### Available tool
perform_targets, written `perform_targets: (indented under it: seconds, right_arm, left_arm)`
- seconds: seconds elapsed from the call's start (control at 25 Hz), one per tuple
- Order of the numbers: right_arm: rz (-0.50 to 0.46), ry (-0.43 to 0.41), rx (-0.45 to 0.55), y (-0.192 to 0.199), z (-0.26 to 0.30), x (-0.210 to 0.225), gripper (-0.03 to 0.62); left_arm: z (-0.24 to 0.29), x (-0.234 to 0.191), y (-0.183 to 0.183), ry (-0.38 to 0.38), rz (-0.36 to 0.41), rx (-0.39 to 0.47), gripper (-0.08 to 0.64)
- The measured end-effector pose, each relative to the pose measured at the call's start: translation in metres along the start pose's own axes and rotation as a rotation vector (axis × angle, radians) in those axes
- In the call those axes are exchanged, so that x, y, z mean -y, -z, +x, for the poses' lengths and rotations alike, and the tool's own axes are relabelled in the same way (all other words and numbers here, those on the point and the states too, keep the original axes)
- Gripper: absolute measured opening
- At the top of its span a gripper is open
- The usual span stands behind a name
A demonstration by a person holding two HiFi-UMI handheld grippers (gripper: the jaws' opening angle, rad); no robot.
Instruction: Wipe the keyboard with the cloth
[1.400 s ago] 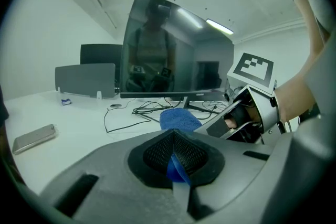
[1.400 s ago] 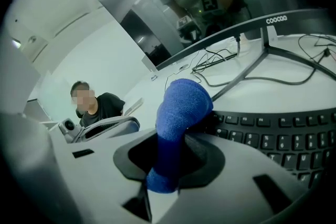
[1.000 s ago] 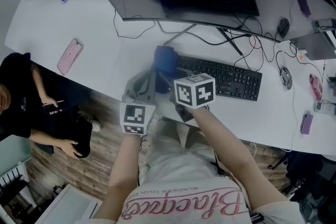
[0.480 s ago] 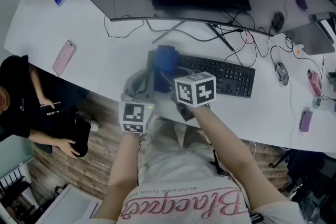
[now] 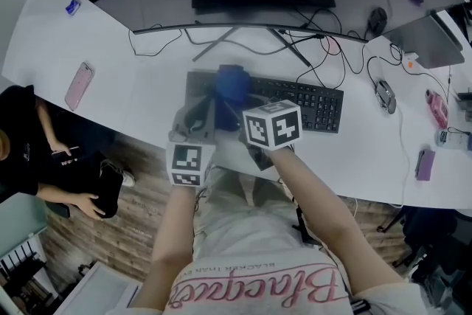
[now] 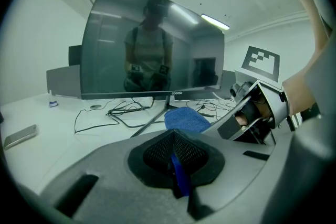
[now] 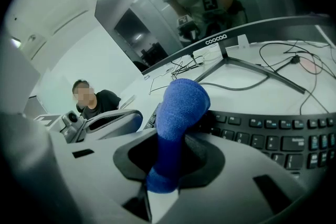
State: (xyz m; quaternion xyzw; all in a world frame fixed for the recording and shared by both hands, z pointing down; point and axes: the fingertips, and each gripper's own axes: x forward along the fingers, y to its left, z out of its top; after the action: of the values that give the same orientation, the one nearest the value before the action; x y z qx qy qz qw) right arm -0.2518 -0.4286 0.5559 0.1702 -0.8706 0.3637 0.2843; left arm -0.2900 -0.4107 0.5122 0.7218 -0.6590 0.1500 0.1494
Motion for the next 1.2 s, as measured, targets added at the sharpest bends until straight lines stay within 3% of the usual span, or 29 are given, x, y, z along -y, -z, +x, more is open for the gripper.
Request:
perform_targets:
  seconds: [1.2]
  right_arm:
    - [-0.023,0.143,-0.007,0.026,-0.128,0.121,0.092]
  left_arm:
    - [0.066,0.154,-0.021,0.128,0.057,-0.016,0.005]
